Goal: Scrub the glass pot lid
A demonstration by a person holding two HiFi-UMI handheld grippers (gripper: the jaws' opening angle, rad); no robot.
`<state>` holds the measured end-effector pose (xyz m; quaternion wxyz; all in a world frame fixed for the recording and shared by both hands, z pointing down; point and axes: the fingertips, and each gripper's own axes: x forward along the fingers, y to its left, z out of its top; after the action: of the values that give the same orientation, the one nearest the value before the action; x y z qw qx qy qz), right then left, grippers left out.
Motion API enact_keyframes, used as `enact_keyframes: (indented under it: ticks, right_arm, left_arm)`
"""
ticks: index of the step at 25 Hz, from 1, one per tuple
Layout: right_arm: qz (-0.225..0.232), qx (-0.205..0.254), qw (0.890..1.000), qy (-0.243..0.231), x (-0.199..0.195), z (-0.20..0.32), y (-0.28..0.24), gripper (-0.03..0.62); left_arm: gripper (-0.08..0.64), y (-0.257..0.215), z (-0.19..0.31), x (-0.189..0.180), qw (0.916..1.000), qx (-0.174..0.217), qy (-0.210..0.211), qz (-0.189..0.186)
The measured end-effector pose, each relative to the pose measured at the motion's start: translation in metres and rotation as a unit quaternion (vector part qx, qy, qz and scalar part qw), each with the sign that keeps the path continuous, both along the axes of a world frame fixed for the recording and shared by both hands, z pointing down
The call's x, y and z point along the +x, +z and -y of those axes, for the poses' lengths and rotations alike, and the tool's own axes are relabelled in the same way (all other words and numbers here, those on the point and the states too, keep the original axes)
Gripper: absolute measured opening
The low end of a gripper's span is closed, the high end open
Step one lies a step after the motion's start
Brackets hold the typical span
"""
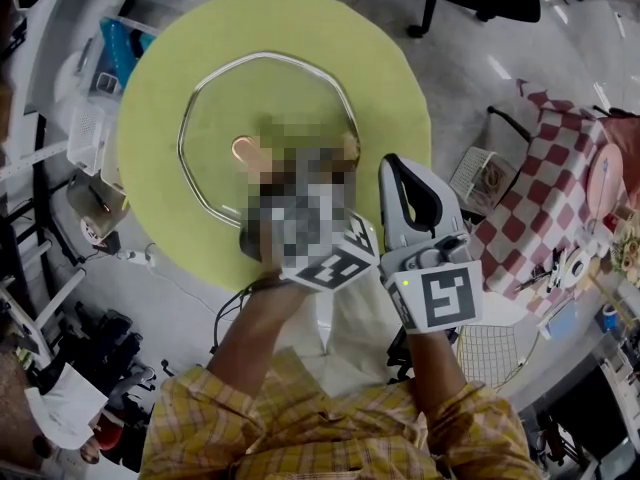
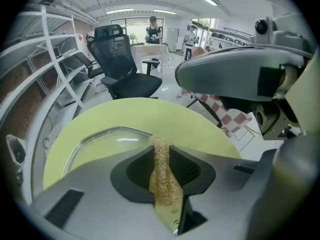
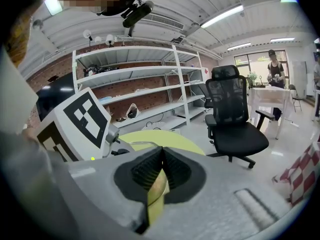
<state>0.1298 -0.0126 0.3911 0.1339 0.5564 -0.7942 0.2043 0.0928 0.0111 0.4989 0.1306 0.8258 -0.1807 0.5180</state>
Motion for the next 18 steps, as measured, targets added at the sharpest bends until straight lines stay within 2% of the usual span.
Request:
enact_keyframes:
  ticks: [4, 8, 13, 18]
  right_arm:
    - [0.001, -0.005, 1.000, -0.004, -0.001, 0.005, 0.001, -0.002]
    - [0.004, -0.019, 1.000, -0.006, -0.003, 0.006, 0.008, -0.002]
    - [0.004, -0.016, 1.000, -0.006, 0.000, 0.013, 0.009, -0.002]
    - [0.003, -0.016, 1.000, -0.015, -0.001, 0.017, 0.010, -0.002]
  left_arm:
    - [0.095, 0.001, 0.005, -0.001, 0.9995, -0.008, 0.022, 0.022]
    - [0.095, 0.001, 0.019, -0.006, 0.9973, 0.007, 0.046, 0.058]
    - [0.097, 0.001, 0.032, -0.007, 0.9971, -0.006, 0.051, 0.056]
    - [0.097, 0.001, 0.041, -0.008, 0.9965, 0.005, 0.053, 0.065]
